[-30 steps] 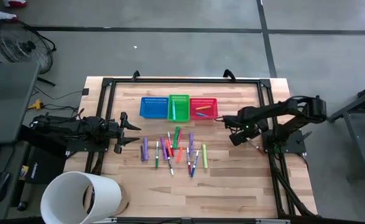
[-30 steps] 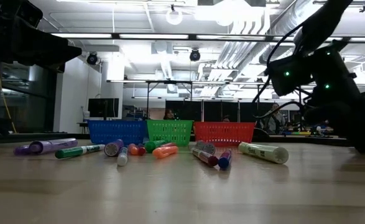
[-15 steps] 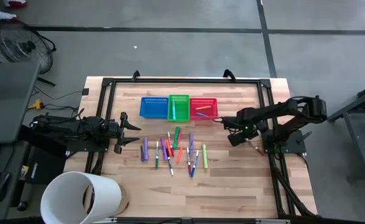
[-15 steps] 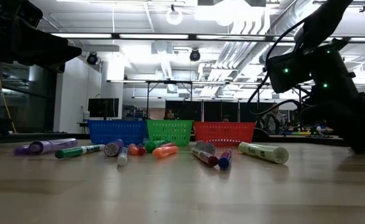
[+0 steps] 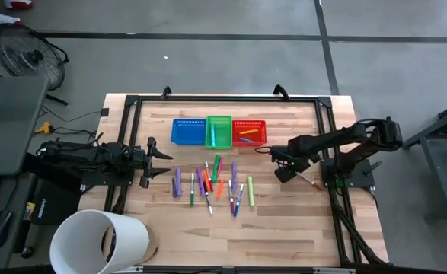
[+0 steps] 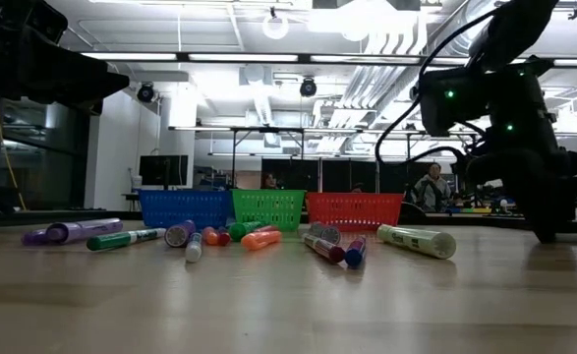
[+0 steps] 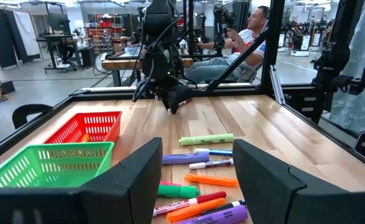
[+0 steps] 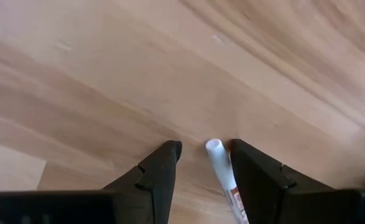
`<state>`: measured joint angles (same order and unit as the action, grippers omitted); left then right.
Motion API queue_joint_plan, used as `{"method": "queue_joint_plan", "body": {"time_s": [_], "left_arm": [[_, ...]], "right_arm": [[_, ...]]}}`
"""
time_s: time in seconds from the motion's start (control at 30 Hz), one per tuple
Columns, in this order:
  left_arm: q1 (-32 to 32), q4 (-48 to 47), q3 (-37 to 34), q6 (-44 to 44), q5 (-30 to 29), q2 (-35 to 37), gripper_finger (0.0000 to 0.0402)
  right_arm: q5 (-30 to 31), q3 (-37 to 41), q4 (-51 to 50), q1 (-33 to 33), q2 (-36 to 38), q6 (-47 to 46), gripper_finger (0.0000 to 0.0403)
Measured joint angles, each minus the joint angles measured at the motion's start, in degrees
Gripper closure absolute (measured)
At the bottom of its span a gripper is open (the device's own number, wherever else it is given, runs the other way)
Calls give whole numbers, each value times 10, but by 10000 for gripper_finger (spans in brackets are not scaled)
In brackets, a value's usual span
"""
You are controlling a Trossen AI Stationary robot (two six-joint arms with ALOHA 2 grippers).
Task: Pick & Place Markers
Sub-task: Put the brown marker into the blue bin
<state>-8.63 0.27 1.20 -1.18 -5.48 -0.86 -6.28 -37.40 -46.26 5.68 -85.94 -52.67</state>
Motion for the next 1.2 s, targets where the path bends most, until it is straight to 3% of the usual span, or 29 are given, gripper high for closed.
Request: {"method": "queue_joint_plan", "body": {"time_s": [0.2,0.57,1.0,1.2], "left_arm": [[0,0,0,0,0,0,206],[0,0,0,0,0,0,206],[0,0,0,0,0,0,206],[0,0,0,0,0,0,206]], "right_arm": [[23,-33,0,-3,-14,66,258],[29,-63,-35,-28,-47,47,258],[29,-152,-218,-60,-48,77,259],[16,-139,-268,-95,-47,49,259]]}}
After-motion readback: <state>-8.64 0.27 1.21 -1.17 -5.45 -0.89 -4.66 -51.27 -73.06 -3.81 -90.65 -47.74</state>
